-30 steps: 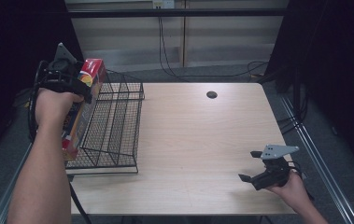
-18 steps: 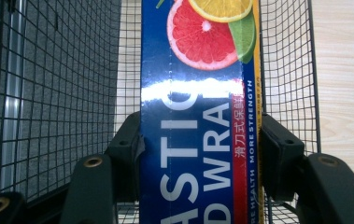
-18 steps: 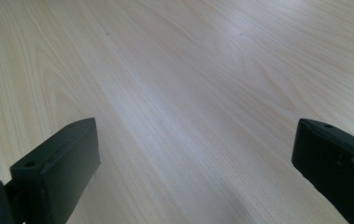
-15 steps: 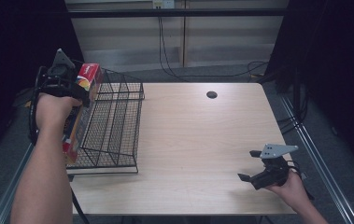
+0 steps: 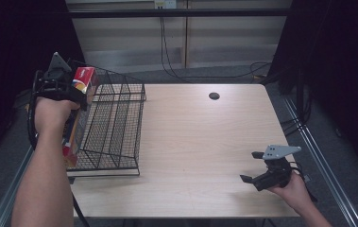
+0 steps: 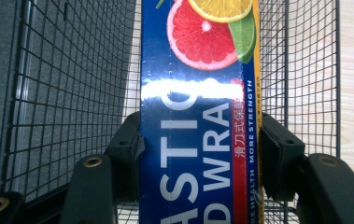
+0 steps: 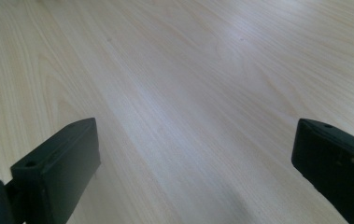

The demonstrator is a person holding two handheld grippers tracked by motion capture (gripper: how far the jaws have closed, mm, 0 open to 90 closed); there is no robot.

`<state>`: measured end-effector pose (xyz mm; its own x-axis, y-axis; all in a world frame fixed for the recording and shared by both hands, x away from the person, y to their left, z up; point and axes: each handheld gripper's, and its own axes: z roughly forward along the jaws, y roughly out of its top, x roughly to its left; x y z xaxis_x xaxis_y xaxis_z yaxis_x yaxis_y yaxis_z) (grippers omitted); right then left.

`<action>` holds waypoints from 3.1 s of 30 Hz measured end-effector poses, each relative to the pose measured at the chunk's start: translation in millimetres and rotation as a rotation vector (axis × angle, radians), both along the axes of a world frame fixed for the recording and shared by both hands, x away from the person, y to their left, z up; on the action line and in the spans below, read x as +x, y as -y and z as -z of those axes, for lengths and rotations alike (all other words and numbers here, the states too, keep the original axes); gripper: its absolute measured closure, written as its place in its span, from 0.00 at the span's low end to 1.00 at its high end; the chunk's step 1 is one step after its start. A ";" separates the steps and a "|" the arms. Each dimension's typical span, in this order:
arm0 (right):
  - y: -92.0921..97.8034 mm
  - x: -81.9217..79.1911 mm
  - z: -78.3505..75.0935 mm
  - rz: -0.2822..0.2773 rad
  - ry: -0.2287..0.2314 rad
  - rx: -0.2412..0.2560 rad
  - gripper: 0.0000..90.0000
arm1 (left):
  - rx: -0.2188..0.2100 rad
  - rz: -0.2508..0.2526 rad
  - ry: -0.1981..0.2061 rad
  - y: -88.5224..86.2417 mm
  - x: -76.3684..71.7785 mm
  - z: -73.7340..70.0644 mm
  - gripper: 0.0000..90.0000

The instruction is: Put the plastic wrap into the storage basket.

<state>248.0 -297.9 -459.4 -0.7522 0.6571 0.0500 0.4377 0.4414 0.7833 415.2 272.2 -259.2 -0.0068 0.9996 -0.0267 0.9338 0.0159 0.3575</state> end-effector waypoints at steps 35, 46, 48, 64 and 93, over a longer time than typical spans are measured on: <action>0.9 -2.4 -0.1 -0.005 -0.005 -0.007 0.01 | 0.016 -0.010 -0.082 1.4 9.7 16.2 0.47; 1.3 -2.6 -0.4 -0.003 -0.004 -0.007 0.01 | 0.011 0.000 -0.100 4.5 11.1 18.9 0.46; 1.3 -2.7 -0.4 -0.002 -0.006 -0.006 0.01 | 0.013 -0.006 -0.094 4.2 10.8 18.6 0.46; 1.7 -3.2 -1.1 0.001 0.001 -0.005 0.01 | -0.045 0.043 0.001 22.8 8.8 -4.3 0.31; 2.0 -4.0 -1.8 0.001 0.005 -0.009 0.01 | -0.196 0.268 0.099 100.0 3.7 -1.2 0.11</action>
<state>244.0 -300.0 -457.6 -0.7518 0.6582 0.0400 0.4339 0.4481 0.7817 418.9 172.2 -257.9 0.2677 0.9412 -0.2062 0.8751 -0.1480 0.4607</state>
